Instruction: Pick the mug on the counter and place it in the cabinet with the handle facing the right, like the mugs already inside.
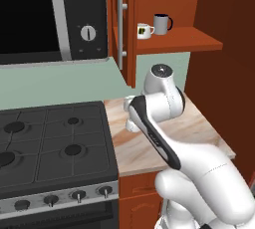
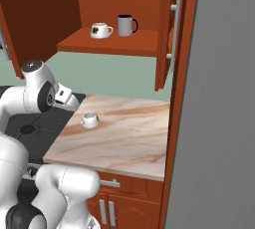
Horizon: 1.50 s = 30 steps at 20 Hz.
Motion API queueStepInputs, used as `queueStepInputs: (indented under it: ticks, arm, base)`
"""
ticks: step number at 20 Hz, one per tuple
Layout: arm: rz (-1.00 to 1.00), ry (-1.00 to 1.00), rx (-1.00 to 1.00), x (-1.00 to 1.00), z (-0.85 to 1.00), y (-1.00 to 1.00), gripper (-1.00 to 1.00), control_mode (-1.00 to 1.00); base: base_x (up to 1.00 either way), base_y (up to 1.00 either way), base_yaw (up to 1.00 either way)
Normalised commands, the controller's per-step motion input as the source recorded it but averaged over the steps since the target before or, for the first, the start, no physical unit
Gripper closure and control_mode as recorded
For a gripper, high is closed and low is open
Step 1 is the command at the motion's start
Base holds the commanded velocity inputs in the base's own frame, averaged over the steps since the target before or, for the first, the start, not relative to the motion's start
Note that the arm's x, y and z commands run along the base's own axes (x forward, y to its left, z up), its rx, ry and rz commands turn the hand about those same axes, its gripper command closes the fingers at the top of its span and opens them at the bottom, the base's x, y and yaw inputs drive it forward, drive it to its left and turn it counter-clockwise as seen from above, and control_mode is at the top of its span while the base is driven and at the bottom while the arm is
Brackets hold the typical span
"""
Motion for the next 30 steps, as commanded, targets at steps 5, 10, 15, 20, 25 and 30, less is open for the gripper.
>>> queueStepInputs:
  ticks: [5,10,15,20,25,30]
  arm:
    - [-0.02,0.04,0.0,0.22,-0.17,0.0,-1.0,-1.0]
    - [0.0,0.02,0.02,0.21,-0.18,0.0,-1.0,-1.0]
    - [0.0,0.0,0.0,0.23,-0.2,0.0,-1.0,-1.0]
    - [0.0,0.0,0.0,0.18,-0.19,0.0,-1.0,-1.0]
    - [0.0,0.0,0.0,0.17,-0.1,0.0,-1.0,-1.0]
    - [0.0,0.0,0.0,0.17,-0.14,0.0,-1.0,-1.0]
  base:
    - [0.0,0.0,0.0]
    - [0.0,0.0,0.0]
    - [0.0,0.0,0.0]
    - [0.0,0.0,0.0]
    - [0.0,0.0,0.0]
    - [0.0,0.0,0.0]
